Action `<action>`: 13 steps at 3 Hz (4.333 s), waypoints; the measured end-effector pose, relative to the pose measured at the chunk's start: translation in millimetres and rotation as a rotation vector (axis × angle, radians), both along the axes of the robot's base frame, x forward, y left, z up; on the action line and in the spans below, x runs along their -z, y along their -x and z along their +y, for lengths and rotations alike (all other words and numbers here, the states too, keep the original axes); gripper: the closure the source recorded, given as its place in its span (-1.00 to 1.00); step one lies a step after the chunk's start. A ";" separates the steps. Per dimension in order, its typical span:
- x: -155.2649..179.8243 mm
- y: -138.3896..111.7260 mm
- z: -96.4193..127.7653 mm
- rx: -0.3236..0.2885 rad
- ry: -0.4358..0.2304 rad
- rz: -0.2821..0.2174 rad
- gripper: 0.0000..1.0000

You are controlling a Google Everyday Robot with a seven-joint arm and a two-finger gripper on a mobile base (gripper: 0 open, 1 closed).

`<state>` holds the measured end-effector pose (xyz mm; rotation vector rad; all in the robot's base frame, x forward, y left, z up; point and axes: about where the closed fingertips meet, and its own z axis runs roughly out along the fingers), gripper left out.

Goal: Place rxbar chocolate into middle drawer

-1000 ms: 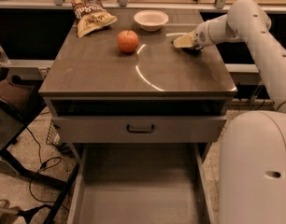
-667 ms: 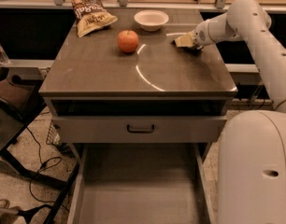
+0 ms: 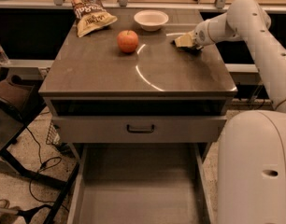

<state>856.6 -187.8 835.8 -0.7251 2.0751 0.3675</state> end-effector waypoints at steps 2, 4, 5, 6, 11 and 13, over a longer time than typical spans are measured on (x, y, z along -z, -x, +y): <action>-0.5 0.0 0.0 0.000 0.000 0.000 1.00; -0.7 0.1 0.0 0.000 0.000 0.000 1.00; -4.5 0.9 -1.0 0.002 0.005 -0.003 1.00; -82.1 21.9 -22.4 0.057 0.097 -0.069 1.00; -159.1 158.4 -67.9 0.054 0.103 -0.224 1.00; -67.0 252.2 -92.0 -0.042 0.083 -0.096 1.00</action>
Offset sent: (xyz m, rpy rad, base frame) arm -0.0163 -0.0288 0.1481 -0.1345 -0.1221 0.0179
